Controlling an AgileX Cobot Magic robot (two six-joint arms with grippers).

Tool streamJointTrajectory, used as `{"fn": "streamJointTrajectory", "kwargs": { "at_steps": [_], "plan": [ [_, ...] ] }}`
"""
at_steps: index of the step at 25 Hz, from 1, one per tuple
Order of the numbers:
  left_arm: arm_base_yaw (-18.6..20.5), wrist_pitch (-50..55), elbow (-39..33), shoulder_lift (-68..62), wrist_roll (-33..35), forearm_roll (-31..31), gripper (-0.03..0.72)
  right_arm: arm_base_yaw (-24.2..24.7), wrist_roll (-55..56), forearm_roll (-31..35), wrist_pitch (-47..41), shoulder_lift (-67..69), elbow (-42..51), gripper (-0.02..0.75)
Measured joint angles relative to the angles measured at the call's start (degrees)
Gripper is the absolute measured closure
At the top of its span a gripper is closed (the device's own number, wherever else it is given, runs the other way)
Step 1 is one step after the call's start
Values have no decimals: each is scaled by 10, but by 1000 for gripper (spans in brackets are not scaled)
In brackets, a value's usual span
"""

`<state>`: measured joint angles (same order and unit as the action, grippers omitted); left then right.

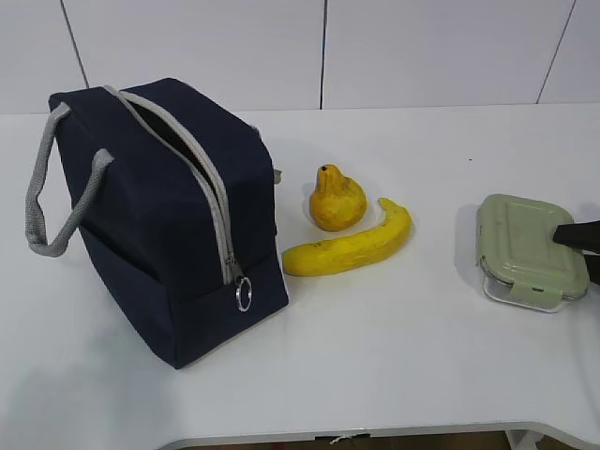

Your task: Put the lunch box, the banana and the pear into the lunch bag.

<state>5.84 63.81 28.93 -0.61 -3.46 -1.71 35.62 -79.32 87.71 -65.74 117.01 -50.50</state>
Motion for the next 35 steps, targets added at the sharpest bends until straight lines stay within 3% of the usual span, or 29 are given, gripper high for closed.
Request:
{"fn": "streamJointTrajectory", "kwargs": {
  "at_steps": [27,35],
  "plan": [
    [0,-1,0,0,27,0,446,0,60,-4,18,-25,0,344],
    [0,0,53,-43,38,5,446,0,78,-10,22,-37,0,344]
  ]
}}
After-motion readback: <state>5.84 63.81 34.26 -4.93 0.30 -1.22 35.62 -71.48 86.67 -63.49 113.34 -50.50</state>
